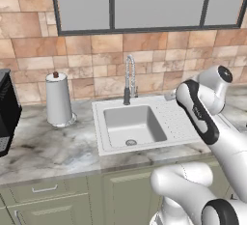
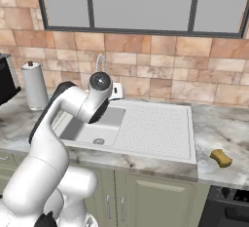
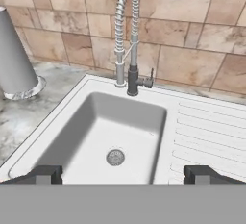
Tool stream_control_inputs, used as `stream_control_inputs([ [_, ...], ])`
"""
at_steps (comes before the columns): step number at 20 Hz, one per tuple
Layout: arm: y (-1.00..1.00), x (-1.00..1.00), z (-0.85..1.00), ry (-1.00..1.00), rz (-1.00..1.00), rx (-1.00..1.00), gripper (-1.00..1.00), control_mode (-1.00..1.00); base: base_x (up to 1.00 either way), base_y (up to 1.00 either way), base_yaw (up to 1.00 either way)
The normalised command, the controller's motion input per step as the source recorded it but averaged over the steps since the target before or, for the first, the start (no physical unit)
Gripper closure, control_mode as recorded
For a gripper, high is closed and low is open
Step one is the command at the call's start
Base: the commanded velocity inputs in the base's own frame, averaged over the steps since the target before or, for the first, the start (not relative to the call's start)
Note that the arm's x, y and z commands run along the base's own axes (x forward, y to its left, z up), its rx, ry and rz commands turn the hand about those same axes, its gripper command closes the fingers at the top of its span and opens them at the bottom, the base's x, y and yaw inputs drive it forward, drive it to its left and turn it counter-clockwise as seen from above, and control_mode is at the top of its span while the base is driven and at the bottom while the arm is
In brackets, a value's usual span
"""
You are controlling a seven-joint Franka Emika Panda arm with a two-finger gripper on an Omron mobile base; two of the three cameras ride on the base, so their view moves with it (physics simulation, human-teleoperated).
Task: Soak the sponge with water for a few seconds and then drop it inside the sink.
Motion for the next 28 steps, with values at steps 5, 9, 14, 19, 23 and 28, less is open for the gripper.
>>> stream_control_inputs([
  [5, 0.0, 0.26, 0.0, -0.03, -0.11, 0.0, -1.0, -1.0, 0.0, 0.0, 0.0],
  [9, 0.0, 0.22, 0.0, -0.06, -0.12, 0.02, -1.0, -1.0, 0.0, 0.0, 0.0],
  [14, 0.0, 0.25, 0.0, -0.04, -0.09, 0.03, -1.0, -1.0, 0.0, 0.0, 0.0],
  [19, 0.0, 0.04, 0.0, -0.07, 0.0, 0.05, -1.0, -1.0, 0.0, 0.0, 0.0],
  [23, -0.03, 0.0, 0.0, -0.13, 0.08, 0.07, -1.0, -1.0, 0.0, 0.0, 0.0],
  [28, 0.0, 0.0, 0.0, -0.12, 0.13, 0.01, -1.0, -1.0, 0.0, 0.0, 0.0],
])
